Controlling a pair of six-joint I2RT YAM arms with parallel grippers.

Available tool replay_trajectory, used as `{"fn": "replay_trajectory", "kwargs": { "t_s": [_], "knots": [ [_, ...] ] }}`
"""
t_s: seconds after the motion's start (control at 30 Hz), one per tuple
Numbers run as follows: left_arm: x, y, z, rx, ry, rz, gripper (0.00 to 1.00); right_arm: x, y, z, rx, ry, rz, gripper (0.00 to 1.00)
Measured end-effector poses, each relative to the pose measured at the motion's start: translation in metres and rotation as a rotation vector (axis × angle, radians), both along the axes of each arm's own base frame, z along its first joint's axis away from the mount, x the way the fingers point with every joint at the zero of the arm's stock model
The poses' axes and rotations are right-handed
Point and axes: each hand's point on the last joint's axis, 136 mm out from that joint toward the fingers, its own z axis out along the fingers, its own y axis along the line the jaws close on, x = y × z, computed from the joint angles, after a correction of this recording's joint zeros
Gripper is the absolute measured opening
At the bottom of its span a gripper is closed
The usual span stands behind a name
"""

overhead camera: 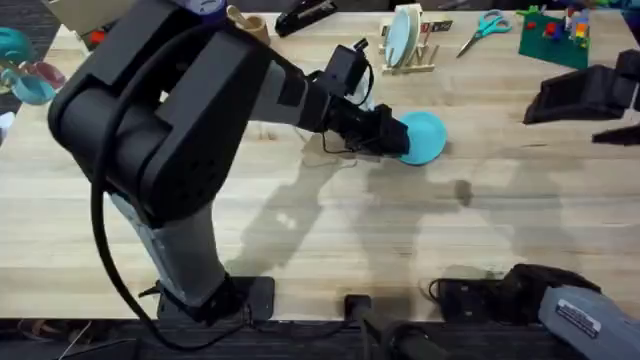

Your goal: Pick up the plates from the table one by one and place each into a slot on the dish rack.

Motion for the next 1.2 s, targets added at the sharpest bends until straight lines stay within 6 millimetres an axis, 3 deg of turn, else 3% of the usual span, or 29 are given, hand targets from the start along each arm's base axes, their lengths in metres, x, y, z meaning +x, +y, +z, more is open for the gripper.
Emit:
{"fn": "replay_trajectory", "kwargs": {
  "t_s": [0.33, 0.87, 1.2],
  "knots": [
    [0.000, 0.000, 0.000, 0.000, 0.000, 0.000, 0.041, 0.033, 0.025, -0.029, 0.131, -0.046, 0.139, 0.996],
    [0.000, 0.000, 0.000, 0.000, 0.000, 0.000, 0.041, 0.093, 0.053, -0.120, 0.393, 0.152, 0.317, 0.995],
    [0.000, 0.000, 0.000, 0.000, 0.006, 0.004, 0.041, 0.106, 0.053, -0.178, 0.443, 0.270, 0.345, 0.995]
  ]
}}
